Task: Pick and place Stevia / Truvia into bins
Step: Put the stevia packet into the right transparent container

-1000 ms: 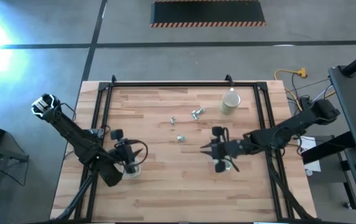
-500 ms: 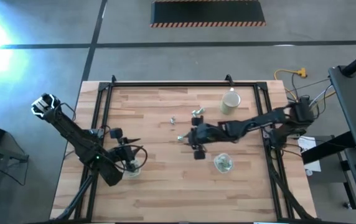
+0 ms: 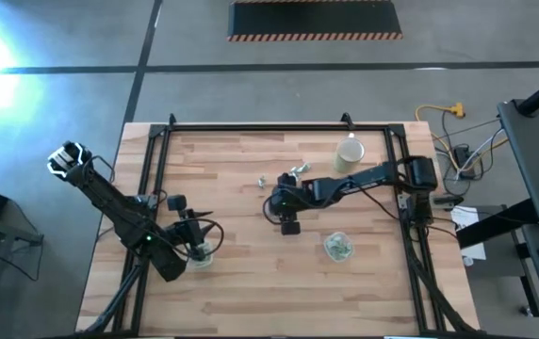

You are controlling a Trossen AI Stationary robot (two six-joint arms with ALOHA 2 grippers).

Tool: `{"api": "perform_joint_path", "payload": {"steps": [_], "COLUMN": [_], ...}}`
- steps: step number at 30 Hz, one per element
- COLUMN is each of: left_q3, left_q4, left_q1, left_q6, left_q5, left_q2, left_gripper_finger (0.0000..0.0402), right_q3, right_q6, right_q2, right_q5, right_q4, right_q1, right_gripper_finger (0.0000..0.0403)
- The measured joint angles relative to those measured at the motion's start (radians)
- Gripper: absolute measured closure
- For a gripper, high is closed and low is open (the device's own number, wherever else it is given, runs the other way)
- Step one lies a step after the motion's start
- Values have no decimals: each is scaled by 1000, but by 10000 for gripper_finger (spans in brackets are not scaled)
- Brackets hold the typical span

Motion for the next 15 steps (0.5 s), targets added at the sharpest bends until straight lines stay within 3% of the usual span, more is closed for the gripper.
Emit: {"api": "perform_joint_path", "payload": {"steps": [15], "left_q3": [0], "left_q4": [1], "left_q1": [0], "left_q6": [1], "left_q5": [0], "left_q2": [0], "left_gripper_finger": [267], "right_q3": [-9], "right_q6": [4], "right_q2": [34], "right_q5": [8], "right_q4": [-18], "right_q1": [-17], "right_gripper_finger": [299]}}
